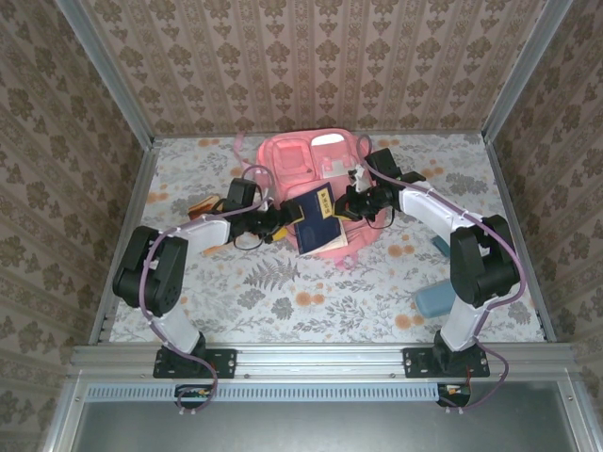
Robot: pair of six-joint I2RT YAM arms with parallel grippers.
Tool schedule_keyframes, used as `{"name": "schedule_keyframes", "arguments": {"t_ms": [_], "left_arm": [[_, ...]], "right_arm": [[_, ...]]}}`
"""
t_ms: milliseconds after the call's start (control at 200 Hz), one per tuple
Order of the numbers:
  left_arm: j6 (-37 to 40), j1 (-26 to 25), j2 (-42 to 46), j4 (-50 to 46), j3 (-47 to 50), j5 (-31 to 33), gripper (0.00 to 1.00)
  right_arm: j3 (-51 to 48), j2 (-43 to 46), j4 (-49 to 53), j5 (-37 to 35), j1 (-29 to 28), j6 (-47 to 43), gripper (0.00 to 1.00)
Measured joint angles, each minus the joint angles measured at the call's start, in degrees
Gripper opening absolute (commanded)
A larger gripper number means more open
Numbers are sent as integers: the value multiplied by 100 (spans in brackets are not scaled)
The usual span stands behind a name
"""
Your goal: Pack the student bag
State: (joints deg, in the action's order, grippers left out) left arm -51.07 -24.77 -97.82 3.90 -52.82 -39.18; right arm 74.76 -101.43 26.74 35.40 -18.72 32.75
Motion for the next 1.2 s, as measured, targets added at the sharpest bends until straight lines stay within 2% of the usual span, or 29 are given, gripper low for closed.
{"name": "schedule_keyframes", "arguments": {"t_ms": [170, 345, 455, 520, 555, 595, 605, 635, 675, 680, 760, 910, 1025, 1200], "left_arm": [[-55, -94, -186, 149, -90, -186, 53], [-212, -101, -350, 361, -118, -393, 47], [-326, -98, -372, 450, -118, -503, 31], [-369, -90, -369, 461, -118, -525, 22], [-387, -87, -367, 463, -118, -531, 18], [-396, -83, -343, 461, -118, -546, 14], [-431, -79, -328, 457, -116, -544, 13], [-431, -79, -291, 448, -116, -557, 11], [-444, -81, -203, 444, -116, -562, 10], [-446, -81, -195, 444, -116, -564, 10], [-466, -81, 26, 444, -116, -560, 8], [-662, -98, 450, 529, -107, -446, 6], [-1047, -197, 675, 807, -105, -205, 6], [-1751, -319, 748, 1362, -105, 205, 6]], "right_arm": [[-42, -33, -2, 0, 48, 2, 0], [-94, -66, -39, 2, 74, 7, 0], [-103, -66, -44, 0, 87, 9, 2], [-103, -66, -42, -2, 107, 9, 11], [-103, -66, -33, -15, 131, 24, 24], [-114, -55, -28, -48, 162, 20, 33], [-127, -39, -28, -63, 170, 79, 39], [-168, -4, -31, -103, 190, 74, 45], [-262, 96, -22, -190, 225, 122, 56], [-278, 116, -24, -203, 232, 116, 59], [-560, 498, -44, -389, 295, 199, 73], [-1344, 1668, -350, -649, 387, 706, 83], [-2258, 2553, -1207, -621, 404, 1652, 86], [-3351, 2918, -2765, -564, 243, 3235, 90]]}}
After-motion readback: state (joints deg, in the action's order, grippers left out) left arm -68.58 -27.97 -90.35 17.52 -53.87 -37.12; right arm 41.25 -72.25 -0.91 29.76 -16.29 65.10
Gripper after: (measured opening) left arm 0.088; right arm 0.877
